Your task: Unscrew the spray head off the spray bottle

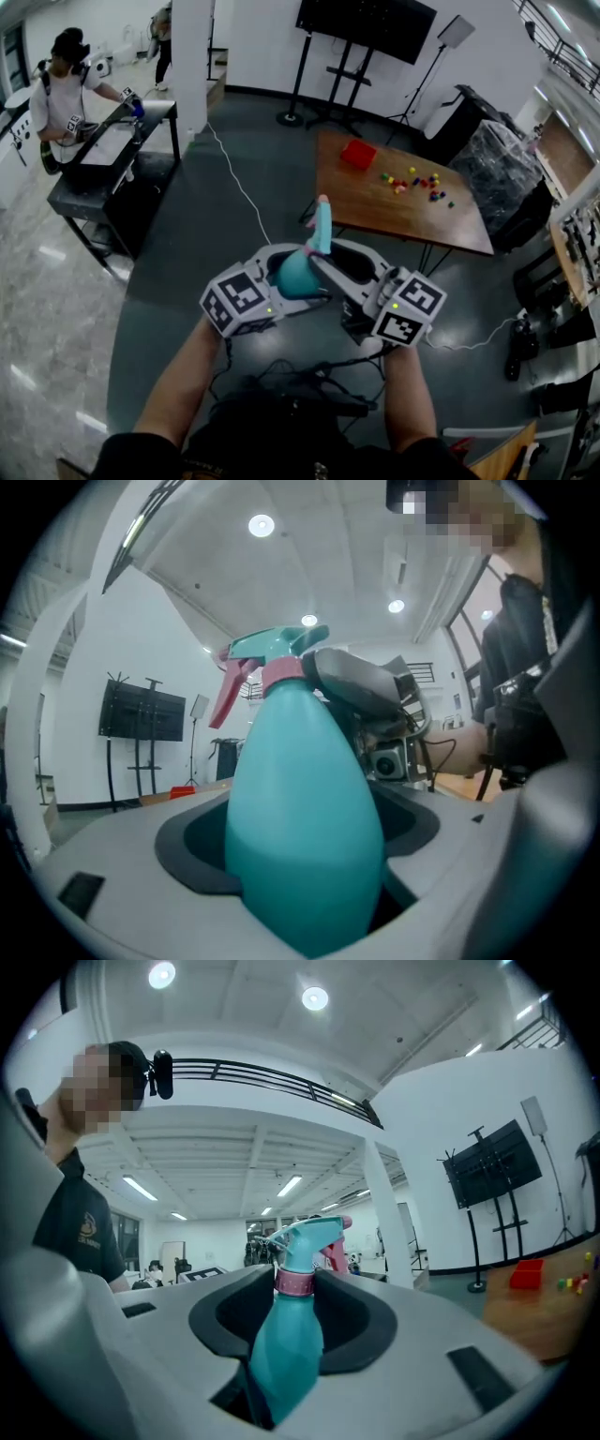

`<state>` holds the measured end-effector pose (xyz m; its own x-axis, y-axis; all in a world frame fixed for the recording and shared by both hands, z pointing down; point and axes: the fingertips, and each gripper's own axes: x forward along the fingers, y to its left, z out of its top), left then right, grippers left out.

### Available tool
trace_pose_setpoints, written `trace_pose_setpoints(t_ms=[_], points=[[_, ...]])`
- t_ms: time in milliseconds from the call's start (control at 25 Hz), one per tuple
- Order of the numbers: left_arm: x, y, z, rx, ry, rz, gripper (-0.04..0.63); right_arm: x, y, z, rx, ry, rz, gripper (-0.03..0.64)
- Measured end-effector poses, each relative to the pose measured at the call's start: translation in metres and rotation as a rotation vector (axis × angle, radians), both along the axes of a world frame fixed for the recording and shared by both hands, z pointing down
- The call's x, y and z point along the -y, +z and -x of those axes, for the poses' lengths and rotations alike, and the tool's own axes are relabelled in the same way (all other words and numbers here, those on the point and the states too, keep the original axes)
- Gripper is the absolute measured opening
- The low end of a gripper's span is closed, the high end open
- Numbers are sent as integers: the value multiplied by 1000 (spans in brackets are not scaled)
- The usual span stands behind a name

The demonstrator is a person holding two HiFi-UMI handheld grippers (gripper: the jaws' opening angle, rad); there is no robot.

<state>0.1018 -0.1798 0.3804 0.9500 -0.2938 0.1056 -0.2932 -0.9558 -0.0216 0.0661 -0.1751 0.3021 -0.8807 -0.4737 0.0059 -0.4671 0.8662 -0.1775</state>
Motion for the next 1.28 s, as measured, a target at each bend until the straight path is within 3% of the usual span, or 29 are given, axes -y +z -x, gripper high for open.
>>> trace_pose_setpoints(t_ms=[720,1080,1280], points=[[-22,-3,-1,-34,151,40,421,-14,-1,-3,66,-130,-23,135],[-56,-10,-4,-51,341,51,421,-39,-5,-5,97,-316,-27,135],[-53,-9,-8,-54,311,49,421,-37,-5,-6,70,-297,-40,141]])
